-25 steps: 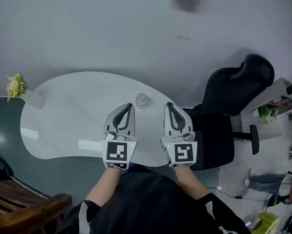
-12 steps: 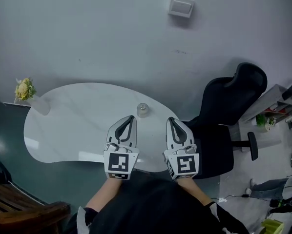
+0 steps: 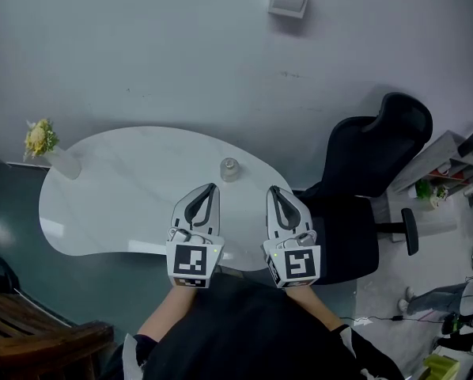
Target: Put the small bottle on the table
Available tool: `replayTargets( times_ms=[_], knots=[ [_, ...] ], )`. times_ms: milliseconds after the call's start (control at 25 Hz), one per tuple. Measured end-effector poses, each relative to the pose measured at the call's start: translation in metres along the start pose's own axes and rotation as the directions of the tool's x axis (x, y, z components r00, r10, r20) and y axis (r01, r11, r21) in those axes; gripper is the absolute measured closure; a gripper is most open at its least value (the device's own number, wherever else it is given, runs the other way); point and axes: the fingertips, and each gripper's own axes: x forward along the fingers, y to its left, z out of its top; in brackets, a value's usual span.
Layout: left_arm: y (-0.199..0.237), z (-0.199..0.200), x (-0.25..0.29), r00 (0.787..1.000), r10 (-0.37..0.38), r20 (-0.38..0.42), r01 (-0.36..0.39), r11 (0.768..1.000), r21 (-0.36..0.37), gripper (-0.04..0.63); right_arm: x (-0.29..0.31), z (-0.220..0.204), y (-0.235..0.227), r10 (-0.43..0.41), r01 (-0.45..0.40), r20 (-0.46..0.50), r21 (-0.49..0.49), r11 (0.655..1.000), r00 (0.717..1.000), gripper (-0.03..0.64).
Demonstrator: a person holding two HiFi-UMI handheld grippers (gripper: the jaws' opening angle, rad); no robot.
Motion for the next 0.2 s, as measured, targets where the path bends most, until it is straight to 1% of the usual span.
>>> replayTargets(
  times_ms=[200],
  knots=[
    [-0.0056, 0.0017, -0.0014, 1.000, 0.012, 0.006, -0.012, 1.000, 0.001, 0.588, -0.0041, 0.0003, -0.0031, 0.018, -0.018, 0.005, 0.000, 1.000, 1.000, 0.595]
  ],
)
